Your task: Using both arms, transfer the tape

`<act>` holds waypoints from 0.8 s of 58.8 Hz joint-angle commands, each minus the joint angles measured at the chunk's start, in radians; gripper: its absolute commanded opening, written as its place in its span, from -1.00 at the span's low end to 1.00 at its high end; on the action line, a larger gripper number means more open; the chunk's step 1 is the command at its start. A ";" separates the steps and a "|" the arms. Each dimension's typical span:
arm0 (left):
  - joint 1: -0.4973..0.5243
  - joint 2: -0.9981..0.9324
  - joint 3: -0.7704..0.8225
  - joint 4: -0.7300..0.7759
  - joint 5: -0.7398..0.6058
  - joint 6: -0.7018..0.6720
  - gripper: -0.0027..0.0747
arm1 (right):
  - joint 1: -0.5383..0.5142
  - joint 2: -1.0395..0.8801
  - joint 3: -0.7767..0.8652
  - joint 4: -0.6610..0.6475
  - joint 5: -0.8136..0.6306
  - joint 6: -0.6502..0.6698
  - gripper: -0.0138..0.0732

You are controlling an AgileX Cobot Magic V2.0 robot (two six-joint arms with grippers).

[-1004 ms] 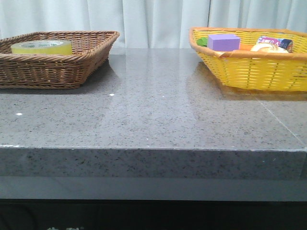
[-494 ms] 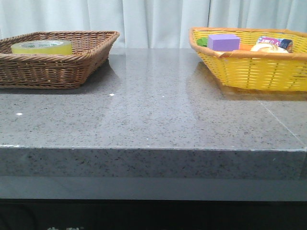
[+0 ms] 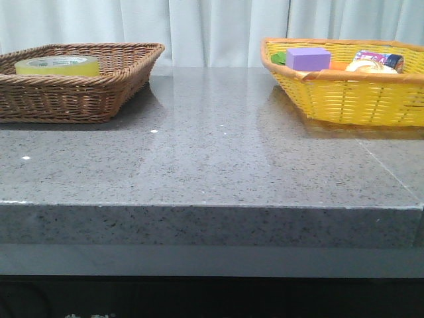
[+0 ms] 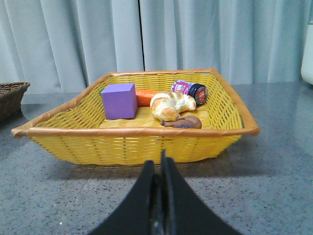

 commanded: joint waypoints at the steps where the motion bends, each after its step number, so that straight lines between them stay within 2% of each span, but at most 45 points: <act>1: 0.001 -0.017 0.037 -0.007 -0.081 0.000 -0.98 | -0.035 -0.027 -0.025 -0.010 -0.065 0.003 -0.84; 7: 0.001 -0.017 0.037 -0.007 -0.081 0.000 -0.98 | -0.066 -0.028 -0.025 0.002 -0.063 0.003 -0.84; 47: 0.001 -0.017 0.037 -0.007 -0.081 0.000 -0.98 | -0.066 -0.028 -0.025 0.007 -0.042 -0.045 -0.84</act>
